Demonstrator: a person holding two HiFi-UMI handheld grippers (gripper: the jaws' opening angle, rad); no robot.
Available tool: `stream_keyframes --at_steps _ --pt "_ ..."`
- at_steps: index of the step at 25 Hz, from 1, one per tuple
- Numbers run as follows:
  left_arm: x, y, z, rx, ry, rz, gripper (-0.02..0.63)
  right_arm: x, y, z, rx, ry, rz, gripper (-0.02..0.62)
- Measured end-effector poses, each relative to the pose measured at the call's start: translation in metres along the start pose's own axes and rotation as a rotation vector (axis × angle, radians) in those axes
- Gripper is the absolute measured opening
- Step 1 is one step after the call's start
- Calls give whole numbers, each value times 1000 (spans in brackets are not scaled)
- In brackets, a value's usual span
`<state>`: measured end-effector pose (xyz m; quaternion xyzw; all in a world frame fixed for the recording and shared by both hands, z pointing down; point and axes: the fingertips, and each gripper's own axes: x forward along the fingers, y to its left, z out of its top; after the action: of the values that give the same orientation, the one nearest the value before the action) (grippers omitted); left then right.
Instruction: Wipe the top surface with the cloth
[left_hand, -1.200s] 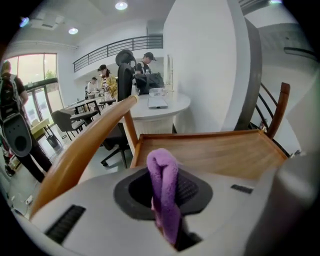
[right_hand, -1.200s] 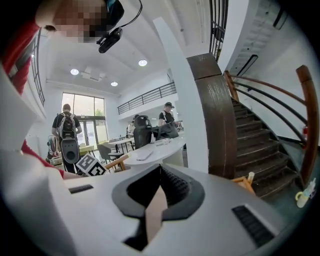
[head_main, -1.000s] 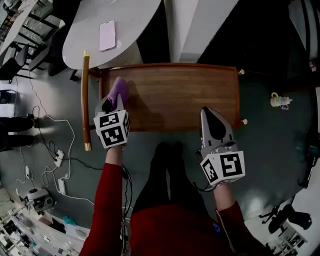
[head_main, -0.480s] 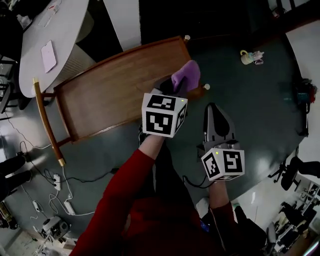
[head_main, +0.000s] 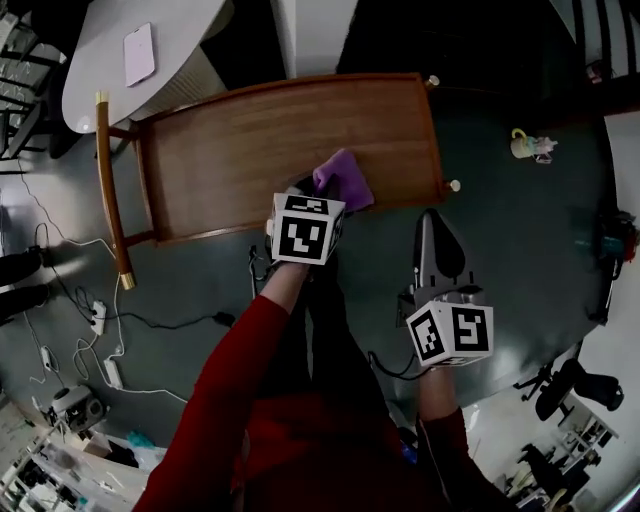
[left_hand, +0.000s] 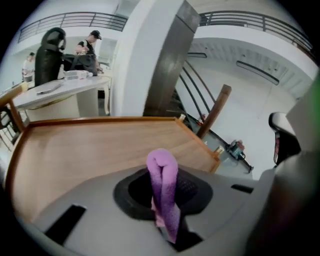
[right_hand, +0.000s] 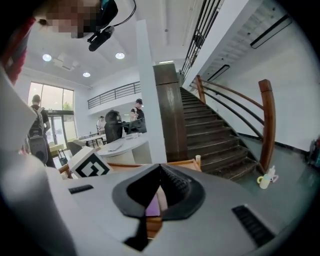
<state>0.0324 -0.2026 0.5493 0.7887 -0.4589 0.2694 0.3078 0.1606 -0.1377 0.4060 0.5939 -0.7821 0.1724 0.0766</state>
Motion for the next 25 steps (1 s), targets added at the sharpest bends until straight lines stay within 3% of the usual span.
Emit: stream_keyframes --at_steps 8,12,16,20,23,25 --pt "-108 178 -47 -125 -54 355 64 63 86 4 -83 45 248 12" --pt "-158 235 -77 -144 -49 513 64 73 125 -1 -114 65 332 12" --pt "-179 256 -80 -139 -23 604 64 88 143 6 -133 86 380 12" --pt "-181 259 -90 -82 -10 640 64 91 154 -1 -137 87 392 12" --pt "-184 251 -96 -42 -39 655 64 88 158 -10 -131 76 392 12" --pt "-193 237 -81 -13 -101 631 64 88 157 -9 -125 59 390 12"
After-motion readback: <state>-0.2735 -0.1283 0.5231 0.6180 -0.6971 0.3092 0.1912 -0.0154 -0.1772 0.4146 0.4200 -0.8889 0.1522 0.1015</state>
